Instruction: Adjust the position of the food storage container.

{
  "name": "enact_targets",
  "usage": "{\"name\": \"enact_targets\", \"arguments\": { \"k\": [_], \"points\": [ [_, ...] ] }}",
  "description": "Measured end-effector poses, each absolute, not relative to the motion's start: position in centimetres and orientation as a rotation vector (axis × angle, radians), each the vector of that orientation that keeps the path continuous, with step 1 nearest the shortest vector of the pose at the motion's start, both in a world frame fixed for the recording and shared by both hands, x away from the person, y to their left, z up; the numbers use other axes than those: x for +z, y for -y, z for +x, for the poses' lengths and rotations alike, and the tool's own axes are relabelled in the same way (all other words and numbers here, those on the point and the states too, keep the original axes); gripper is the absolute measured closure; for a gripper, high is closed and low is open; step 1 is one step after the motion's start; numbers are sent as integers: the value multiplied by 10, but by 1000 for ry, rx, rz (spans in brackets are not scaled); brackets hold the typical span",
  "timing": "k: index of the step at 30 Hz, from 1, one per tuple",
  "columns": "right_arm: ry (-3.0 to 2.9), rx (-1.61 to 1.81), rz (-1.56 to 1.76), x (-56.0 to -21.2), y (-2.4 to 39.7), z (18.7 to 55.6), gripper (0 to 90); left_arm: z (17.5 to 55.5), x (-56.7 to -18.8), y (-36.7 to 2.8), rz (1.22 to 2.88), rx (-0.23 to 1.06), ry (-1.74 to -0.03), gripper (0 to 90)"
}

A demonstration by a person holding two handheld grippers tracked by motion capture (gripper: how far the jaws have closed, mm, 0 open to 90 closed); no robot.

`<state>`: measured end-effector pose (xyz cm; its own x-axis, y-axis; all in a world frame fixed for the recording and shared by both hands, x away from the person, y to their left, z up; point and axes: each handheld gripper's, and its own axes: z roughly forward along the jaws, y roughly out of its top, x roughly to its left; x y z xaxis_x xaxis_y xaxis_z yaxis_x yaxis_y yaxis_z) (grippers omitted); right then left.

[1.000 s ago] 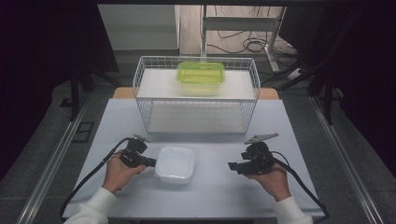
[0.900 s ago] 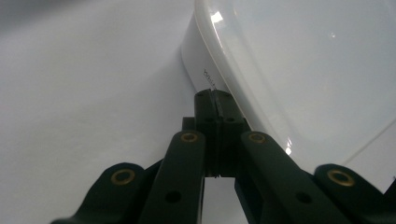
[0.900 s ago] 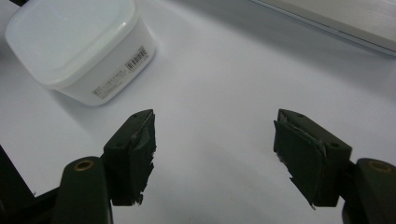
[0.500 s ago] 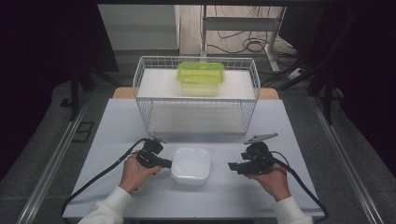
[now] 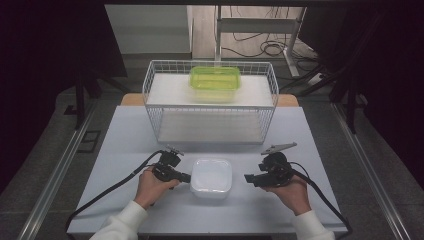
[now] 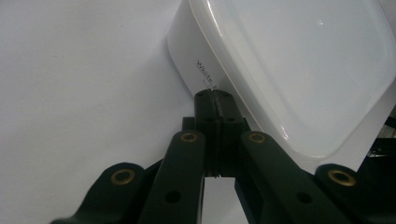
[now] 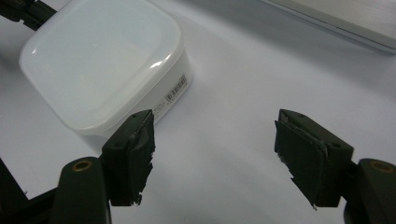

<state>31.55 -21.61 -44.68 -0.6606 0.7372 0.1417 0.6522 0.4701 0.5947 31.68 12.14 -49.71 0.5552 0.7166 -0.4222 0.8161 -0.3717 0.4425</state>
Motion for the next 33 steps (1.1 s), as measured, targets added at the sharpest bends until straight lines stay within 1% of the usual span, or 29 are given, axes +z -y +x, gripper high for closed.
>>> {"name": "enact_targets", "arguments": {
  "k": [6, 9, 12, 13, 14, 16, 19, 22, 23, 24, 30, 33],
  "points": [
    [-2553, 947, 1225, -446, 217, 315, 270, 317, -497, -123, 2173, -207, -1218, 897],
    [-2545, 946, 1228, -446, 217, 315, 259, 316, -495, -125, 2154, -180, -1211, 891],
    [-2534, 979, 1240, -445, 217, 313, 250, 314, -486, -132, 2115, -115, -1225, 788],
    [-2534, 979, 1240, -445, 217, 313, 250, 314, -486, -132, 2115, -115, -1225, 748],
    [-2534, 990, 1242, -445, 217, 313, 248, 314, -483, -134, 2105, -105, -1231, 748],
    [-2540, 1024, 1241, -445, 217, 313, 241, 312, -478, -137, 2074, -106, -1236, 633],
    [-2556, 1080, 1263, -445, 216, 312, 244, 309, -470, -143, 2039, -89, -1237, 488],
    [-2574, 1127, 1271, -446, 216, 313, 231, 303, -463, -149, 2019, -58, -1227, 385],
    [-2578, 1137, 1272, -446, 215, 313, 230, 301, -462, -151, 2008, -52, -1220, 366],
    [-2591, 1169, 1276, -446, 214, 312, 229, 299, -460, -153, 1991, -52, -1214, 325],
    [-2611, 1258, 1281, -448, 210, 312, 218, 294, -461, -168, 1905, -71, -1212, 285],
    [-2610, 1263, 1289, -450, 209, 312, 216, 293, -461, -168, 1904, -75, -1204, 279]
  ]
}}
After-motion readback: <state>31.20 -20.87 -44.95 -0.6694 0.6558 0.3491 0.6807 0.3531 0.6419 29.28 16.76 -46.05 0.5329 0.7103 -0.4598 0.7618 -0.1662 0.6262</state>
